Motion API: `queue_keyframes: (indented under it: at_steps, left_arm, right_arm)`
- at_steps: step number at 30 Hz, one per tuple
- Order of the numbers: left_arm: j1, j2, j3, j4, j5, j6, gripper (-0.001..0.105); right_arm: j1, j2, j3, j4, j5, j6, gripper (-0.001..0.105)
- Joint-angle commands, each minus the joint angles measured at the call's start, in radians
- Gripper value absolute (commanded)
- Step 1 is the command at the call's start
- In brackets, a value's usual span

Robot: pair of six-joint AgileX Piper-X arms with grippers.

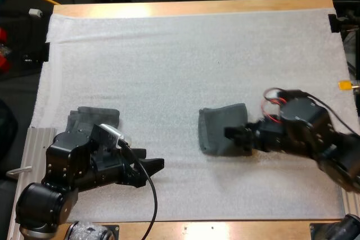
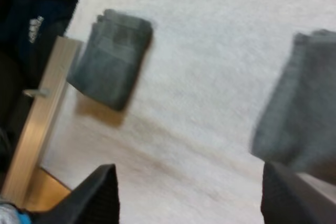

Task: Pick towel from pile, fold and stack

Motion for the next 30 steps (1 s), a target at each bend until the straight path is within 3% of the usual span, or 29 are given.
queue_keyframes:
  at_steps: [1, 6, 20, 26, 30]
  left_arm:
    - [0.001, 0.001, -0.001, -0.005, 0.007, 0.007, 0.069]
    - [0.001, 0.001, -0.001, -0.005, 0.007, 0.007, 0.069]
    - [-0.009, 0.139, -0.001, -0.088, 0.007, -0.011, 0.069]
    - [-0.098, 0.272, -0.001, -0.2, -0.017, -0.051, 0.069]
    - [-0.181, 0.388, -0.001, -0.313, -0.073, -0.109, 0.069]
  right_arm:
    - [0.002, -0.04, -0.008, 0.06, 0.023, -0.032, 0.062]
    - [0.002, -0.137, -0.008, 0.153, 0.025, -0.056, 0.077]
    - [0.002, -0.213, -0.008, 0.211, 0.025, -0.056, 0.077]
    - [0.002, -0.213, -0.008, 0.211, 0.025, -0.057, 0.077]
    - [0.002, -0.213, -0.008, 0.211, 0.025, -0.06, 0.077]
